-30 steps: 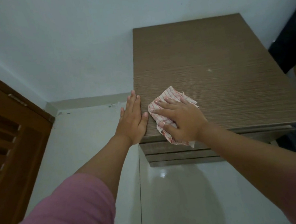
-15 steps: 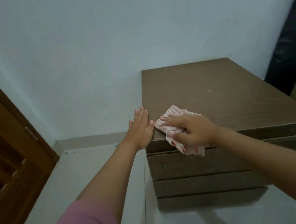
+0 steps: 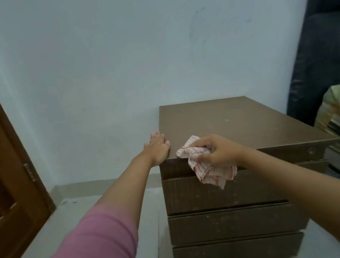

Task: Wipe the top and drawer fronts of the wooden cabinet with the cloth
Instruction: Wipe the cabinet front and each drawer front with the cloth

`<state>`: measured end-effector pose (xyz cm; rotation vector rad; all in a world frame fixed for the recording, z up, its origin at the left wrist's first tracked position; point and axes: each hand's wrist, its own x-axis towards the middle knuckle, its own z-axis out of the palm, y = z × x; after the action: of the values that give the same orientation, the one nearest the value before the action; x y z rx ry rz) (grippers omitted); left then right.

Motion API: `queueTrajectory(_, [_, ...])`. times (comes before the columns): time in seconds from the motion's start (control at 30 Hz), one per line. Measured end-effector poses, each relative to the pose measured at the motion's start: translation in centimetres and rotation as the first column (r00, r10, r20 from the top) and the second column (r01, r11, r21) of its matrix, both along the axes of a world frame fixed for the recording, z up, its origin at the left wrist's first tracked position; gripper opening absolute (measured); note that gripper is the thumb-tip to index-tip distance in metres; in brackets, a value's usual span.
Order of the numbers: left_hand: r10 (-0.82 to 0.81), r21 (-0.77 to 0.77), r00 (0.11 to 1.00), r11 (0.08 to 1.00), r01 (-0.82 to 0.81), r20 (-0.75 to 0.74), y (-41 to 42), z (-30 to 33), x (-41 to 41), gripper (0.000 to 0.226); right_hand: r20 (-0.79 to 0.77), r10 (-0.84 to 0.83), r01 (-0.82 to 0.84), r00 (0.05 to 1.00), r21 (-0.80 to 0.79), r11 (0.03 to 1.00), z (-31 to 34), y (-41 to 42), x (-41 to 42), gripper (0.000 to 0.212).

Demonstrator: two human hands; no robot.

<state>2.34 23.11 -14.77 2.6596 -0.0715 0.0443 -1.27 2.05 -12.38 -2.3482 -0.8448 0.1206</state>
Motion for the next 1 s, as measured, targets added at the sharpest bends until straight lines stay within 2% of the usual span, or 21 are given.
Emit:
queueTrajectory(0.1, [-0.004, -0.021, 1.0, 1.0, 0.004, 0.0, 0.0, -0.1, -0.2, 0.052, -0.039, 0.036, -0.032, 0.999, 0.096, 0.995, -0.4, -0.7, -0.7, 0.01])
queueTrajectory(0.2, [-0.001, -0.01, 1.0, 1.0, 0.001, 0.008, 0.1, -0.2, -0.1, 0.053, -0.162, 0.001, 0.063, 0.987, 0.387, 0.92, 0.1, -1.8, -1.1, 0.014])
queueTrajectory(0.27, [-0.005, -0.008, 1.0, 1.0, 0.006, 0.012, 0.2, -0.3, 0.1, 0.053, -0.168, -0.106, 0.186, 0.98, 0.594, 0.783, 0.8, -2.4, -0.3, 0.014])
queueTrajectory(0.33, [-0.014, -0.025, 1.0, 1.0, 0.014, 0.015, 0.3, -0.3, 0.2, 0.053, -0.07, -0.286, 0.265, 0.956, 0.627, 0.733, 1.0, -2.3, 0.8, 0.013])
queueTrajectory(0.4, [-0.02, -0.032, 1.0, 0.999, 0.021, 0.018, 0.3, -0.6, 0.5, 0.053, 0.004, -0.407, 0.358, 0.913, 0.469, 0.807, 0.5, -1.5, 1.7, 0.019])
queueTrajectory(0.47, [-0.02, -0.023, 1.0, 1.0, 0.02, 0.022, 0.5, -0.8, 0.9, 0.053, 0.102, -0.409, 0.4, 0.907, 0.098, 0.911, -0.7, -0.3, 2.6, 0.037])
queueTrajectory(0.5, [-0.02, -0.014, 0.999, 1.0, 0.02, 0.026, 0.5, -1.0, 1.1, 0.053, 0.164, -0.372, 0.388, 0.914, -0.081, 0.918, -1.2, 0.3, 3.2, 0.045])
queueTrajectory(0.53, [-0.019, -0.006, 0.999, 1.0, 0.019, 0.03, 0.6, -1.1, 1.3, 0.053, 0.2, -0.339, 0.375, 0.919, -0.183, 0.909, -1.4, 1.0, 3.8, 0.049])
queueTrajectory(0.7, [-0.005, -0.043, 0.998, 0.999, 0.007, 0.068, 0.4, -1.3, 0.9, 0.053, 0.137, -0.291, 0.319, 0.947, -0.276, 0.907, -1.1, 3.2, 6.8, 0.055])
queueTrajectory(0.83, [0.025, -0.072, 0.98, 0.997, -0.011, 0.199, 0.0, -1.6, -1.2, 0.048, 0.16, -0.27, 0.309, 0.949, -0.316, 0.897, -1.3, 4.6, 9.4, 0.056])
queueTrajectory(1.0, [-0.005, -0.119, 0.945, 0.992, 0.047, 0.326, 1.2, -3.1, -4.8, 0.049, 0.171, -0.209, 0.256, 0.963, -0.326, 0.91, -1.1, 6.2, 11.4, 0.055])
